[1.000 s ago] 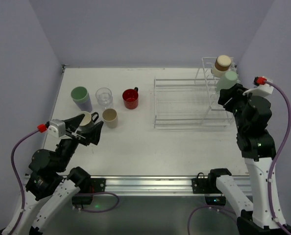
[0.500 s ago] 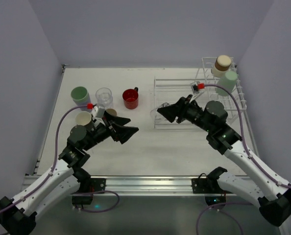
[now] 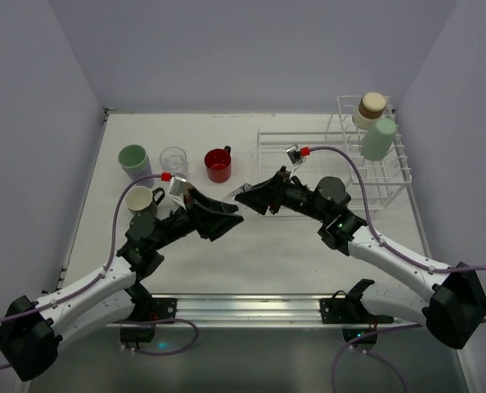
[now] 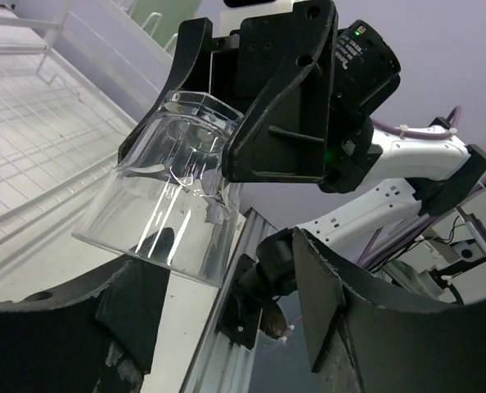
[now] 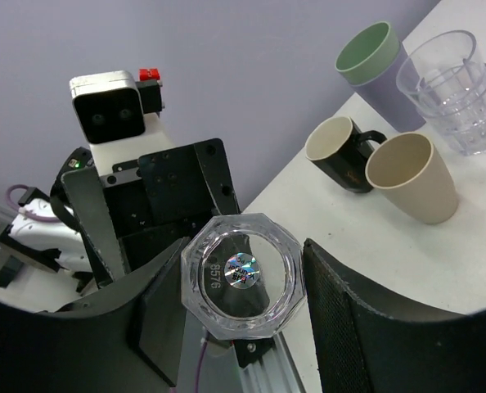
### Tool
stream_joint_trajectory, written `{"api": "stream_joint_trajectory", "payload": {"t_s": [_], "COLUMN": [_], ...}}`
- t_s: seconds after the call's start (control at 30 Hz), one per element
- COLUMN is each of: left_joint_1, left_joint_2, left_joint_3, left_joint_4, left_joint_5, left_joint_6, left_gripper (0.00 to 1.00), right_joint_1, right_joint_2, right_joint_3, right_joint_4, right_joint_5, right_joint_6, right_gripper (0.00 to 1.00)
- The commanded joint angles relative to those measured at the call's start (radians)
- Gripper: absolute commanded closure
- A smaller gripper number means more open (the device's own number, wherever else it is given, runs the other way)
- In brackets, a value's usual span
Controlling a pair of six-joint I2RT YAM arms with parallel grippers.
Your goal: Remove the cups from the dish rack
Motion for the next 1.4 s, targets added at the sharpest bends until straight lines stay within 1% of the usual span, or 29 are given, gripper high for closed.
{"api": "stream_joint_trajectory", "payload": {"t_s": [0.0, 0.03, 0.1, 0.13, 0.17, 0.2, 0.23, 0.27, 0.3, 0.33, 0.37, 0.4, 0.43, 0.47, 0.5, 0.53, 0.57, 0.6, 0.63, 0.7, 0.73, 0.77, 0.8, 0.83, 0.9, 0.97, 1.13, 1.37], "left_joint_1": [-0.025, -0.027, -0.025, -0.027, -0.027, -0.025, -0.025, -0.025, -0.027, -0.027, -0.025, -0.025, -0.027, -0.025, -0.027, -0.025, -0.025, -0.027, -0.025, -0.027, -0.027, -0.025, -0.027, -0.027, -0.042, -0.063, -0.103, -0.109], "left_joint_2": [0.003, 0.003, -0.007, -0.013, -0.03, -0.036, -0.043, -0.053, -0.056, -0.053, -0.049, -0.043, -0.024, -0.009, 0.008, 0.025, 0.069, 0.098, 0.155, 0.215, 0.245, 0.309, 0.345, 0.411, 0.486, 0.535, 0.707, 0.847], "left_joint_3": [0.004, 0.003, 0.001, 0.001, 0.006, 0.013, 0.039, 0.053, 0.07, 0.116, 0.145, 0.174, 0.231, 0.266, 0.304, 0.34, 0.407, 0.444, 0.479, 0.56, 0.585, 0.61, 0.656, 0.679, 0.723, 0.749, 0.863, 0.938], "left_joint_4": [0.117, 0.117, 0.117, 0.099, 0.071, 0.036, -0.057, -0.109, -0.162, -0.291, -0.368, -0.501, -0.563, -0.634, -0.788, -0.844, -0.899, -1.006, -1.048, -1.14, -1.164, -1.187, -1.223, -1.242, -1.262, -1.277, -1.365, -1.394], "left_joint_5": [-0.038, -0.053, -0.076, -0.105, -0.124, -0.141, -0.176, -0.193, -0.211, -0.257, -0.282, -0.331, -0.356, -0.382, -0.446, -0.472, -0.498, -0.546, -0.563, -0.593, -0.601, -0.606, -0.607, -0.61, -0.621, -0.623, -0.739, -0.75], "left_joint_6": [-0.025, -0.028, -0.025, -0.018, -0.007, 0.027, 0.047, 0.071, 0.114, 0.14, 0.171, 0.229, 0.257, 0.292, 0.353, 0.378, 0.404, 0.444, 0.464, 0.511, 0.524, 0.538, 0.559, 0.567, 0.584, 0.594, 0.621, 0.651], "left_gripper": [0.38, 0.52, 0.72, 0.9, 0.96, 1.0, 1.0, 1.0, 1.0, 1.0, 1.0, 1.0, 1.0, 1.0, 1.0, 1.0, 1.0, 1.0, 1.0, 1.0, 1.0, 1.0, 1.0, 1.0, 1.0, 1.0, 1.0, 1.0], "right_joint_1": [0.013, 0.014, 0.024, 0.027, 0.027, 0.027, 0.027, 0.027, 0.028, 0.028, 0.027, 0.028, 0.028, 0.028, 0.027, 0.027, 0.028, 0.027, 0.027, 0.027, 0.028, 0.027, 0.027, 0.028, 0.027, 0.028, 0.028, 0.027], "right_joint_2": [0.013, 0.018, 0.021, 0.015, 0.007, -0.002, -0.026, -0.039, -0.054, -0.083, -0.097, -0.109, -0.138, -0.154, -0.171, -0.187, -0.227, -0.249, -0.269, -0.33, -0.35, -0.368, -0.408, -0.428, -0.491, -0.529, -0.612, -0.669], "right_joint_3": [-0.035, -0.055, -0.07, -0.082, -0.087, -0.091, -0.102, -0.107, -0.107, -0.101, -0.099, -0.096, -0.093, -0.092, -0.088, -0.085, -0.087, -0.088, -0.093, -0.088, -0.075, -0.069, -0.058, -0.055, -0.052, -0.052, -0.044, -0.035], "right_joint_4": [0.2, 0.223, 0.259, 0.256, 0.237, 0.222, 0.208, 0.193, 0.132, 0.083, -0.009, -0.049, -0.094, -0.188, -0.233, -0.281, -0.319, -0.393, -0.425, -0.509, -0.551, -0.6, -0.617, -0.631, -0.652, -0.66, -0.677, -0.709], "right_joint_5": [-0.002, -0.006, -0.009, -0.006, -0.003, 0.004, 0.022, 0.034, 0.046, 0.086, 0.108, 0.125, 0.155, 0.174, 0.194, 0.212, 0.24, 0.251, 0.26, 0.283, 0.293, 0.31, 0.345, 0.362, 0.402, 0.41, 0.427, 0.461], "right_joint_6": [0.066, 0.081, 0.107, 0.111, 0.103, 0.097, 0.086, 0.065, 0.051, 0.031, -0.006, -0.023, -0.044, -0.096, -0.118, -0.142, -0.183, -0.204, -0.222, -0.276, -0.293, -0.319, -0.329, -0.337, -0.349, -0.348, -0.353, -0.369], "right_gripper": [0.78, 0.77, 0.75, 0.69, 0.63, 0.55, 0.48, 0.35, 0.29, 0.18, 0.13, 0.08, 0.04, 0.01, 0.01, 0.01, 0.01, 0.01, 0.01, 0.01, 0.01, 0.01, 0.01, 0.01, 0.01, 0.01, 0.01, 0.01]}}
